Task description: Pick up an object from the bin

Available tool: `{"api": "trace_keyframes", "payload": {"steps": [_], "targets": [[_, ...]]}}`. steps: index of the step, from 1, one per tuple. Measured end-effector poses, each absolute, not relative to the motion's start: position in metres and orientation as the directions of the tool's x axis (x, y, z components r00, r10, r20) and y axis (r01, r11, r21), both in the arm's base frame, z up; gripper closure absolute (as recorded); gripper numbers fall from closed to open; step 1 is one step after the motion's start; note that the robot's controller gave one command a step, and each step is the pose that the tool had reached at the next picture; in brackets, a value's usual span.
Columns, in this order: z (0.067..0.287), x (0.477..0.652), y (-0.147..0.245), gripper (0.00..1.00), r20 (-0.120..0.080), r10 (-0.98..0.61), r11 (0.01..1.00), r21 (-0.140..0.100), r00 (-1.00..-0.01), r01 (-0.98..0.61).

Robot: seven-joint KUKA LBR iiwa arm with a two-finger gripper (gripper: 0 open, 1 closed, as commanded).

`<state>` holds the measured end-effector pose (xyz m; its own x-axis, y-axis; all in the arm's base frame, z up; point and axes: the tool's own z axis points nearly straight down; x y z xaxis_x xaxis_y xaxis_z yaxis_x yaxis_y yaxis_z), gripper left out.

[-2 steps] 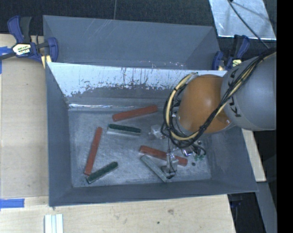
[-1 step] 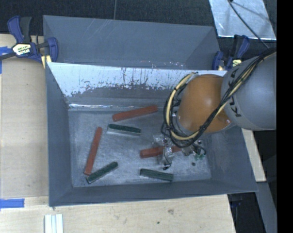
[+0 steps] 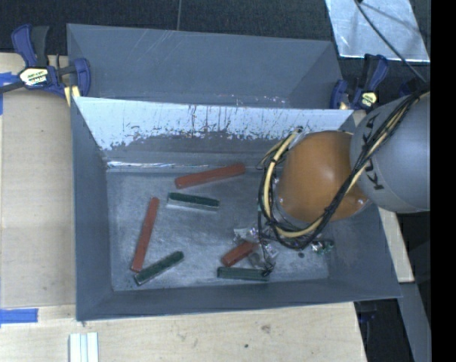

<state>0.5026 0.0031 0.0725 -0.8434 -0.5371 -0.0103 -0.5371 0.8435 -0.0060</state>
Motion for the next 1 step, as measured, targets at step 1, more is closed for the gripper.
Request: {"api": "trace_keyframes", "payload": {"steps": [1], "targets": [[0.3106,0.5200,0.0137,1.00,-0.003,-0.562,0.827,-0.001,-0.827,-0.562]]}}
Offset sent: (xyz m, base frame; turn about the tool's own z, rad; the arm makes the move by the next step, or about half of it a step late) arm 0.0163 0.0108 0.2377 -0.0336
